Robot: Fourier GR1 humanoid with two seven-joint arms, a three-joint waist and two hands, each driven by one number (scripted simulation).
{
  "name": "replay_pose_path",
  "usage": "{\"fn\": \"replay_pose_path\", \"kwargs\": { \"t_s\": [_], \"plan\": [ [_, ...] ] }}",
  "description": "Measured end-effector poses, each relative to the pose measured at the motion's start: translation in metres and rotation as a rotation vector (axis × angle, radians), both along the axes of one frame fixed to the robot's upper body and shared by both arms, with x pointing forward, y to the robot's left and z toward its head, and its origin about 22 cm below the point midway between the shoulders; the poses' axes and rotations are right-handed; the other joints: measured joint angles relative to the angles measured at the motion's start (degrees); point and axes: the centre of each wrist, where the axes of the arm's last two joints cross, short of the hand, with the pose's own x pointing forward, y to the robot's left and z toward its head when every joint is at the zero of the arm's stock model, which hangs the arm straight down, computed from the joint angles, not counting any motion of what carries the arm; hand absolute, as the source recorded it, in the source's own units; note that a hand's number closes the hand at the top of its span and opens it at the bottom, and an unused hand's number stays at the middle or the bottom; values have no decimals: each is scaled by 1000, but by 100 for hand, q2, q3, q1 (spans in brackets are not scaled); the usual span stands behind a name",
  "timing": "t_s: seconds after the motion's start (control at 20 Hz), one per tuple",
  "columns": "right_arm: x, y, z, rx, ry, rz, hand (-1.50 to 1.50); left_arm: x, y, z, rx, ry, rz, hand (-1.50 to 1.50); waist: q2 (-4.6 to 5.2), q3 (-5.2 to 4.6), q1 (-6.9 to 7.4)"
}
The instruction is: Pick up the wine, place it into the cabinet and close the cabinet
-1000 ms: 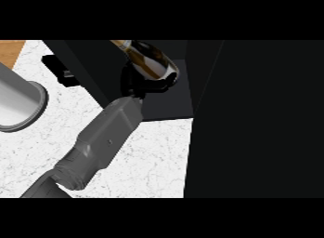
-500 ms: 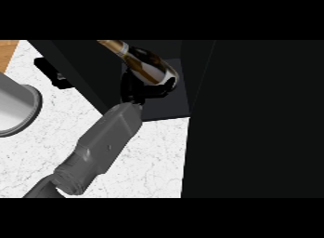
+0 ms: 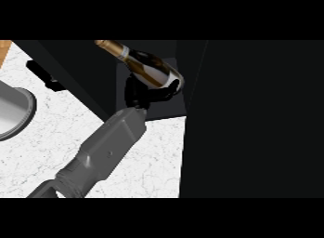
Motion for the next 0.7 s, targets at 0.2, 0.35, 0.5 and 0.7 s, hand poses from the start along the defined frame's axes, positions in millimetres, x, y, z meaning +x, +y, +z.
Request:
{"fn": "replay_pose_path", "kwargs": {
  "t_s": [0.2, 0.35, 0.5, 0.7],
  "plan": [
    [-1, 0, 5, -8, 0, 6, -150, -1, -4, 3, -28, -5, 31, -150, -3, -3, -20],
    [-2, 1, 4, -12, 7, 3, -150, 0, -7, 7, -39, -7, 58, -150, -11, -1, 2],
    [-3, 0, 1, -14, 7, 1, -150, 1, -10, 11, -44, -7, 77, -150, -4, 1, -21],
    [-4, 1, 1, -12, 4, -3, -150, 3, -10, 11, -34, 3, 92, -150, 5, 1, -7]
  ]
}}
